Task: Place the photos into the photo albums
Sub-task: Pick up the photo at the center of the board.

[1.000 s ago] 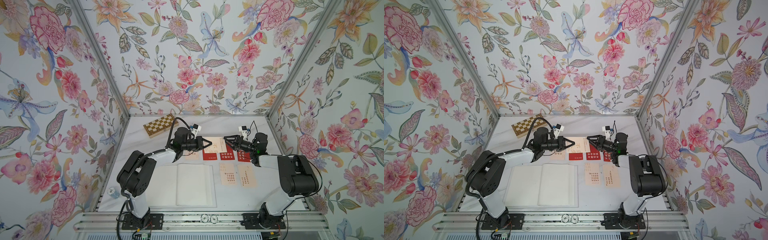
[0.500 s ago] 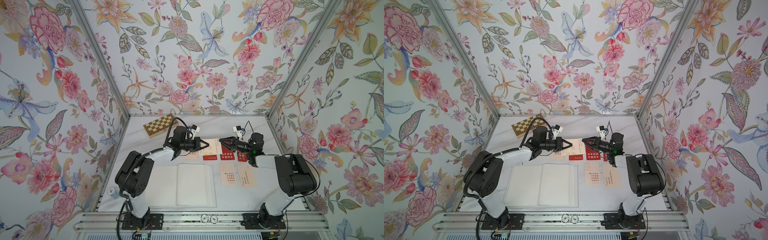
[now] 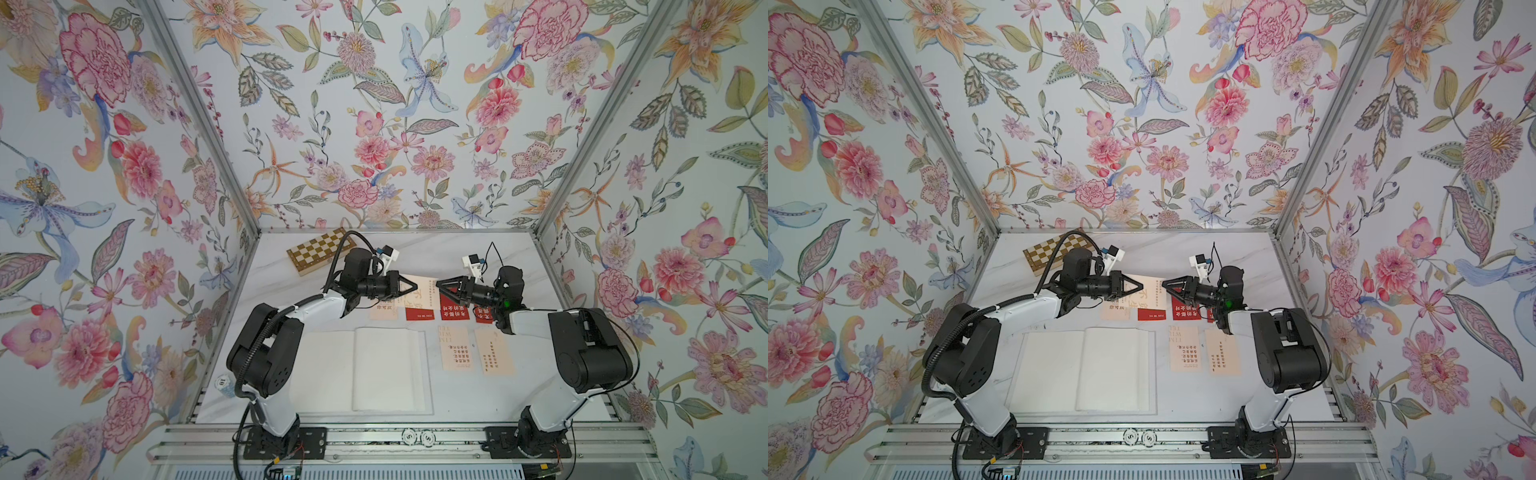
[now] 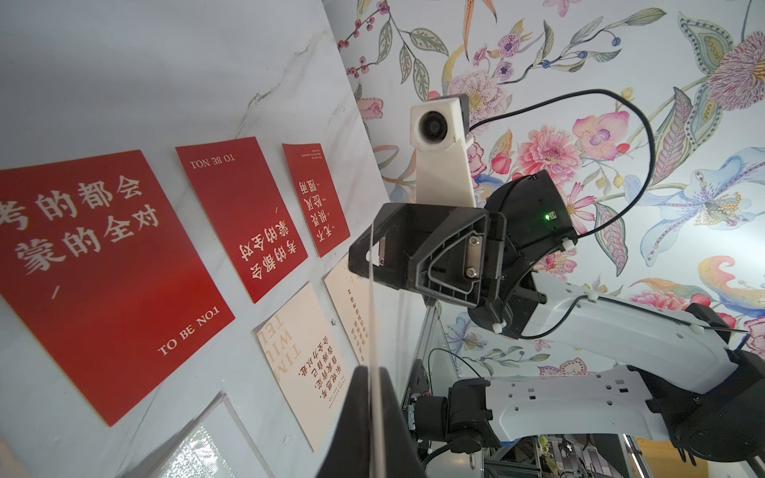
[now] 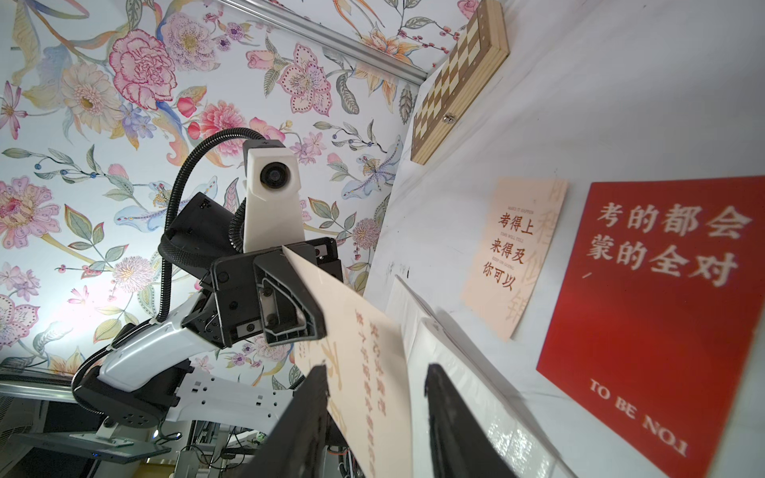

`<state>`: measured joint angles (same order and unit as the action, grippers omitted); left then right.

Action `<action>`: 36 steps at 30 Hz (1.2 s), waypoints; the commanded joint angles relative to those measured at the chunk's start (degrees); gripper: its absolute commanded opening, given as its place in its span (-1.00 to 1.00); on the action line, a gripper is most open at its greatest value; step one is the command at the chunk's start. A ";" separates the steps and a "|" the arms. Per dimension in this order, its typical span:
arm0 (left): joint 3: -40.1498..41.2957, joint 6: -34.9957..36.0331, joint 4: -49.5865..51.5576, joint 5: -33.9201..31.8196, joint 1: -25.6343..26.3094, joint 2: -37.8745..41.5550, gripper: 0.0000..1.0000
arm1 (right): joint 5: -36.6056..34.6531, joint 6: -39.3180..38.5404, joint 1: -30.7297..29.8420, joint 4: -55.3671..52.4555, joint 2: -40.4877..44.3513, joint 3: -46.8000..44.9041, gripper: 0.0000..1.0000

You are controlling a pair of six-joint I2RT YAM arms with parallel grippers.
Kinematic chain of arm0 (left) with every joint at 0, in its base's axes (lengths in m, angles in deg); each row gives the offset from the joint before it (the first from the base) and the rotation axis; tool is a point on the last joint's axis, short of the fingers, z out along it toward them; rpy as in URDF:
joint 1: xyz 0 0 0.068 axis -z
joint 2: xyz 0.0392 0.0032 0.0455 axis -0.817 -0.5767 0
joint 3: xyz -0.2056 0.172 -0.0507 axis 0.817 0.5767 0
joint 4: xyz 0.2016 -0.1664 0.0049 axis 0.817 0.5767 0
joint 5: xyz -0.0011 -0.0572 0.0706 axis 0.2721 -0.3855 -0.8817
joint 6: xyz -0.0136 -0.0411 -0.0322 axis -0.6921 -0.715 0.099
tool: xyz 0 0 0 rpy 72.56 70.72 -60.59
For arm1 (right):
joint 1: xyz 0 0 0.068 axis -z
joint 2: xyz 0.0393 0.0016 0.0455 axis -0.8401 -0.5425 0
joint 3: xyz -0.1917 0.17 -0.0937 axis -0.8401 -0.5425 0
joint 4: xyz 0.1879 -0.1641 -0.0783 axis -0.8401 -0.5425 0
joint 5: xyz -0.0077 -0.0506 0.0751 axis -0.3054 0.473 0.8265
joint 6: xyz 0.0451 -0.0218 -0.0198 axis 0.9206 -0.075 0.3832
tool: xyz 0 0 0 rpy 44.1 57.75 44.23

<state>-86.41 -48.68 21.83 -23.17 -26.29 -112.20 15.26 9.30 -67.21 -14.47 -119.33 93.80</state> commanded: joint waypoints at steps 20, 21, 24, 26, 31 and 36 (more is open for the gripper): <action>-6.66 9.63 15.29 0.04 -1.98 2.89 -0.85 | 1.94 -1.70 -4.21 -0.22 0.26 2.15 -1.00; -6.83 10.02 15.92 -0.26 -2.15 3.07 -0.68 | 1.67 -1.70 -4.32 -0.43 0.52 2.06 -1.00; -6.65 11.51 18.09 -1.91 -3.02 4.14 -0.15 | 0.94 -1.69 -4.69 -1.41 1.82 1.72 -1.00; -6.45 13.34 20.99 -4.07 -3.93 5.36 0.13 | 0.12 -2.10 -4.83 -3.13 3.12 1.51 -1.00; -4.71 18.47 29.22 -11.25 -7.24 9.82 0.21 | -5.55 -8.20 -6.27 -17.86 9.37 2.74 -1.00; -2.30 24.11 38.25 -20.83 -9.69 15.05 0.18 | -16.31 -16.98 -10.88 -39.63 15.94 7.53 -1.00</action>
<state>-90.54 -29.71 52.10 -36.72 -35.03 -100.14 6.21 -0.67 -75.87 -39.58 -106.61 98.21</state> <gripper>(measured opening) 0.590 0.047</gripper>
